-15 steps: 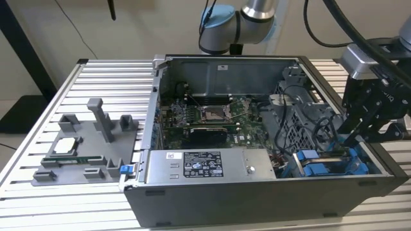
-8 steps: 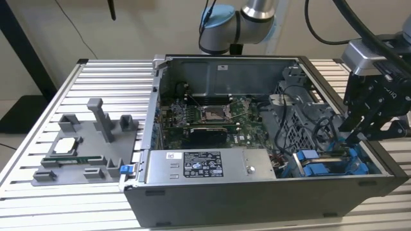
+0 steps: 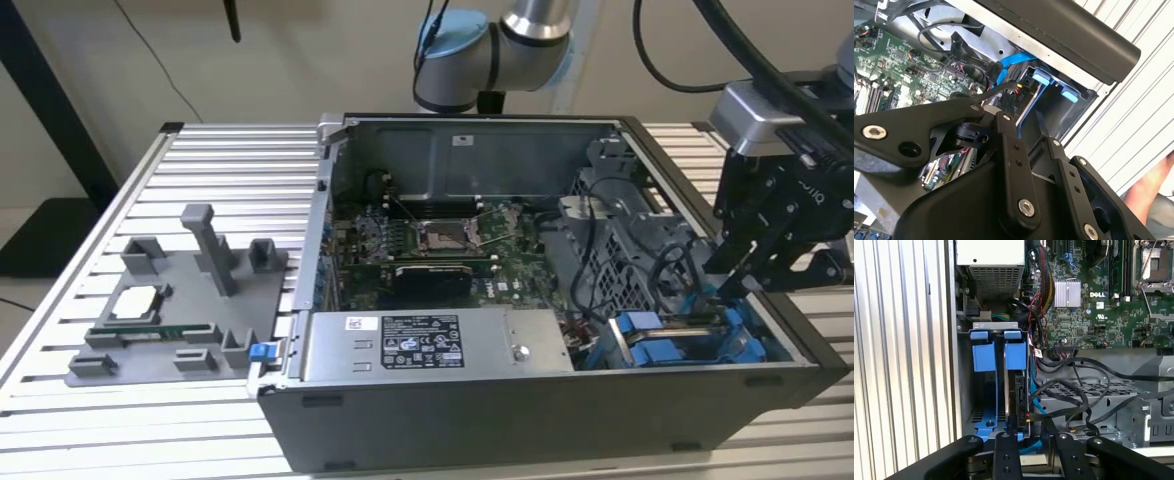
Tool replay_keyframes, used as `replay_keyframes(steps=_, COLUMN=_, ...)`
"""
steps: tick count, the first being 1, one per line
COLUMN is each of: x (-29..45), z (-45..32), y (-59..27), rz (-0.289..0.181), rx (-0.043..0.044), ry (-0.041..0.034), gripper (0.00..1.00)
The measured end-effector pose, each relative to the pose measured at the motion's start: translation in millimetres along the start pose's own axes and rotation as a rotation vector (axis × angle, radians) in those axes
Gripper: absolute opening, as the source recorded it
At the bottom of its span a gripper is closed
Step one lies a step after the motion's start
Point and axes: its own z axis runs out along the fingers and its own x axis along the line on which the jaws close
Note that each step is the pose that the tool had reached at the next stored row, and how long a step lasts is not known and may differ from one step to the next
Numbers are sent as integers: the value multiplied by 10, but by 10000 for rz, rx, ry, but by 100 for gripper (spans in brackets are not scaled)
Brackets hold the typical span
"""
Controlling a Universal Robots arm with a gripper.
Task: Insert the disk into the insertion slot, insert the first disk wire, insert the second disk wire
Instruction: 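Insert the first disk wire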
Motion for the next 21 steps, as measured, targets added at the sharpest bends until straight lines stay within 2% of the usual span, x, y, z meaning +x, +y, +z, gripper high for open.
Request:
replay_keyframes(steps=7, x=0, z=3, y=-7, rz=-1, rx=-3, ry=-11, gripper=100)
replay_keyframes(steps=15, x=-13, z=-5, y=-54, rz=2, rx=15, ry=-346, gripper=100)
replay_keyframes(steps=21, x=-26, z=-3, y=-56, rz=0, rx=37, ry=-438, gripper=100)
